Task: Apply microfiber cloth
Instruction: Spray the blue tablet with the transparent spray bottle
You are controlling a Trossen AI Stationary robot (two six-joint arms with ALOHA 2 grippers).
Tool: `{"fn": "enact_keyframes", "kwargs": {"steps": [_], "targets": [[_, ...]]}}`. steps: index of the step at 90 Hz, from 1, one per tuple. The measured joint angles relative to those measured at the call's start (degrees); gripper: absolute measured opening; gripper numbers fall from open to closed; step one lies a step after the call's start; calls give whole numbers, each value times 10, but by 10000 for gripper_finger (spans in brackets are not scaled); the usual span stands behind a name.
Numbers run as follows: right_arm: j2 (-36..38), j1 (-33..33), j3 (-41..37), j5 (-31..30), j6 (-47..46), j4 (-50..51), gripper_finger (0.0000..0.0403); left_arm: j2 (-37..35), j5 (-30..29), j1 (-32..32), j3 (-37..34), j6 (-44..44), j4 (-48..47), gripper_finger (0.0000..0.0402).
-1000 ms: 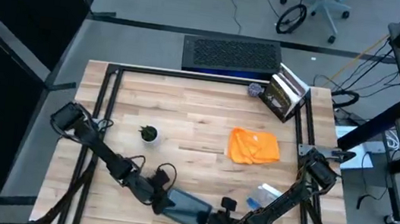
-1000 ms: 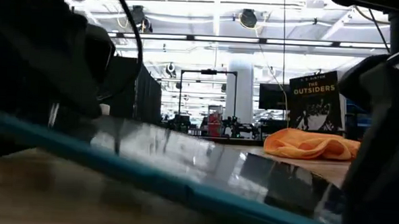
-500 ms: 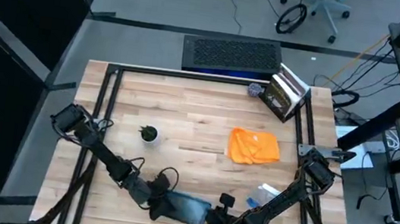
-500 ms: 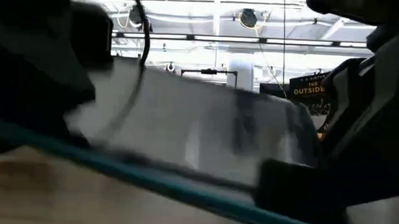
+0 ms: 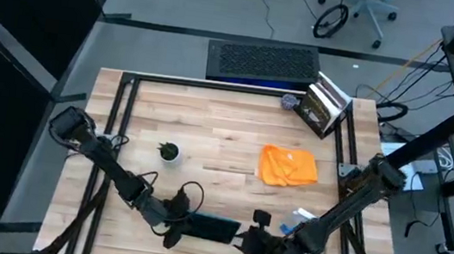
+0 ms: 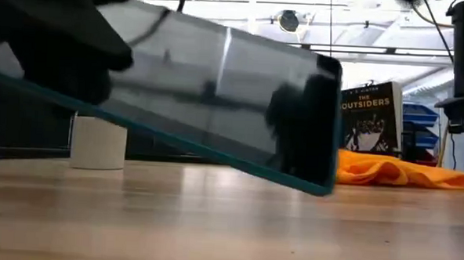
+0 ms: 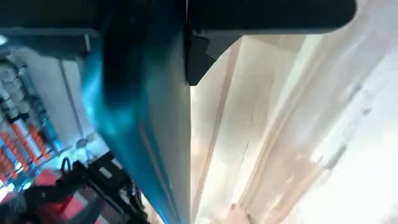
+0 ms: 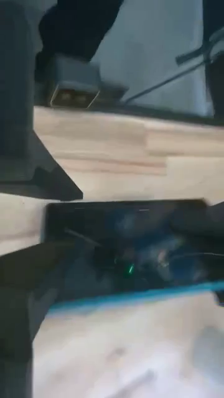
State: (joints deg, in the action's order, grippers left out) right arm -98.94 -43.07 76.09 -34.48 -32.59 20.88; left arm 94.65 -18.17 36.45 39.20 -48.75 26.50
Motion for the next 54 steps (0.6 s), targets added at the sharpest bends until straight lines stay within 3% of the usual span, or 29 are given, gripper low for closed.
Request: {"fn": "enact_keyframes", "kwargs": {"steps": [14,26,42,54], "targets": [[103,13,0,-17,81,15,197,-11,-30,-2,0,13,-11,6],[205,7,1,-14,96,82,243,-13,-43,0,0,16,-5,6],[333,-27,0,-14,-8,230,257,-14,-49,-13,0,17,-1,6],[386,-48,1,-17,-143,416,245,-14,-49,-26,1,18,1,6]]}}
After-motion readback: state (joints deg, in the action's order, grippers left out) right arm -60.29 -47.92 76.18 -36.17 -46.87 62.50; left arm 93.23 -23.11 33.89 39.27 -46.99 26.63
